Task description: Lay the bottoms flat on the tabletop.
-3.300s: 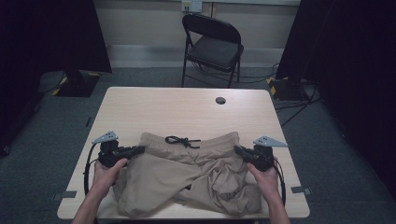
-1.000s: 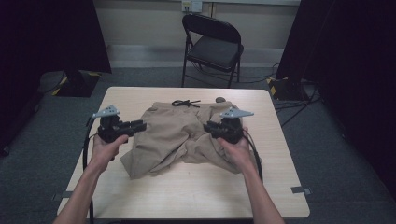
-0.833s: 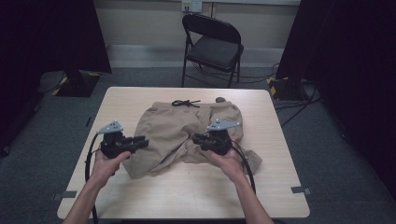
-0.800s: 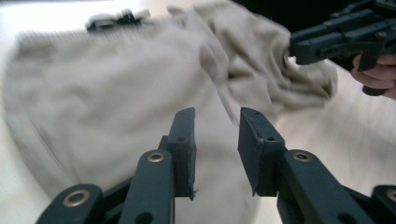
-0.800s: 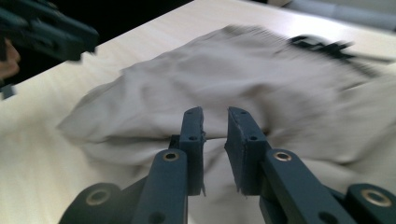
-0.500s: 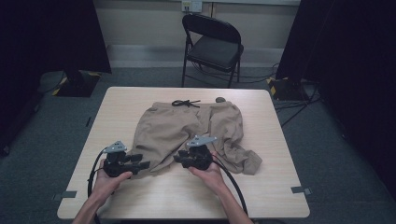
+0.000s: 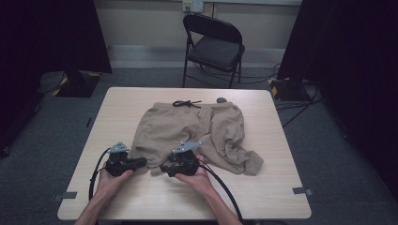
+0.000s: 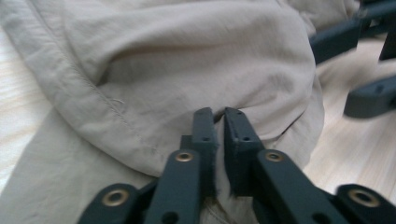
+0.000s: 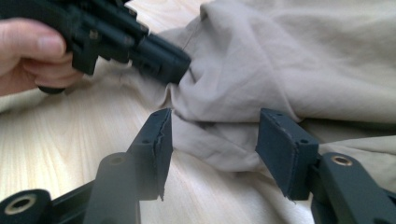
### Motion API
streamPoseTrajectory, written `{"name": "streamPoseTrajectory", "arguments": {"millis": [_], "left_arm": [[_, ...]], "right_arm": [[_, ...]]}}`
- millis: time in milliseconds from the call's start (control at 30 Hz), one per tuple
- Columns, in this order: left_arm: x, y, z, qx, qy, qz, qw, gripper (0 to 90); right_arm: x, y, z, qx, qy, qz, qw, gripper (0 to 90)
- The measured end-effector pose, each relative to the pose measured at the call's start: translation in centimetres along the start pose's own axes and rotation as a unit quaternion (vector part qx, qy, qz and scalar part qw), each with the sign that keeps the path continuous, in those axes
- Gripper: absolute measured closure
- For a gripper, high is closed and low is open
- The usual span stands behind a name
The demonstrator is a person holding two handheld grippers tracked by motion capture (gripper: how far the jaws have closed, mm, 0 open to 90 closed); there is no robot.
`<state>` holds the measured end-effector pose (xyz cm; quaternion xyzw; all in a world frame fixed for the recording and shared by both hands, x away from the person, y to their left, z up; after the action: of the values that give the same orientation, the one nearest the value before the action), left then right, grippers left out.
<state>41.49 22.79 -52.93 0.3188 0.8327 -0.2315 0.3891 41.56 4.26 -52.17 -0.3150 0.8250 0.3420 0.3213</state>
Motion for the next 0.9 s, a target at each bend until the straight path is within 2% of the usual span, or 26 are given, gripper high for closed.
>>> {"name": "streamPoseTrajectory", "arguments": {"millis": [100,200,333,400,500,633,733,800,900], "left_arm": [[-0.5,0.4,-0.4,-0.002,-0.020,-0.013,0.9997,86.6],[-1.2,0.5,-1.0,0.000,-0.039,-0.022,0.9990,87.4],[-2.0,0.9,-1.9,0.001,-0.061,-0.030,0.9977,88.7],[-2.4,1.2,-2.5,-0.002,-0.071,-0.033,0.9969,88.9],[-2.8,1.8,-3.4,-0.009,-0.085,-0.039,0.9955,89.1],[-3.4,2.8,-4.0,-0.019,-0.099,-0.050,0.9936,89.5],[-4.1,3.2,-3.6,-0.020,-0.103,-0.055,0.9930,89.6],[-4.2,3.6,-3.0,-0.026,-0.093,-0.054,0.9938,89.6],[-3.8,4.4,-2.0,-0.027,-0.084,-0.068,0.9938,89.7]], "right_arm": [[0.2,0.0,0.5,-0.002,0.007,-0.003,1.0000,48.1],[0.3,0.0,1.1,0.011,0.016,-0.012,0.9997,51.7],[0.4,-0.4,1.5,0.025,0.021,-0.020,0.9993,77.7],[0.2,-0.6,1.1,0.022,0.016,-0.015,0.9995,85.0],[-0.3,-1.1,-0.2,0.022,-0.002,-0.008,0.9997,87.1],[-1.4,-2.3,-3.0,0.030,-0.031,0.001,0.9991,87.6],[-2.4,-3.7,-5.2,0.048,-0.053,0.009,0.9974,87.9],[-3.1,-4.9,-6.5,0.058,-0.067,0.020,0.9959,87.9],[-3.5,-6.7,-8.0,0.077,-0.077,0.033,0.9935,88.0]]}}
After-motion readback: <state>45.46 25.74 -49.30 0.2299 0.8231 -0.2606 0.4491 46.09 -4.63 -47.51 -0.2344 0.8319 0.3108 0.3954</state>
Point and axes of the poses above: each handheld gripper's, and its own axes: z roughly forward along the jaws, x roughly out of its underside, y roughly to its left, the point moved 6 cm from there along z, roughly forward along the jaws, and after that the axes turned 10 degrees about z, right-handed, at the moved point
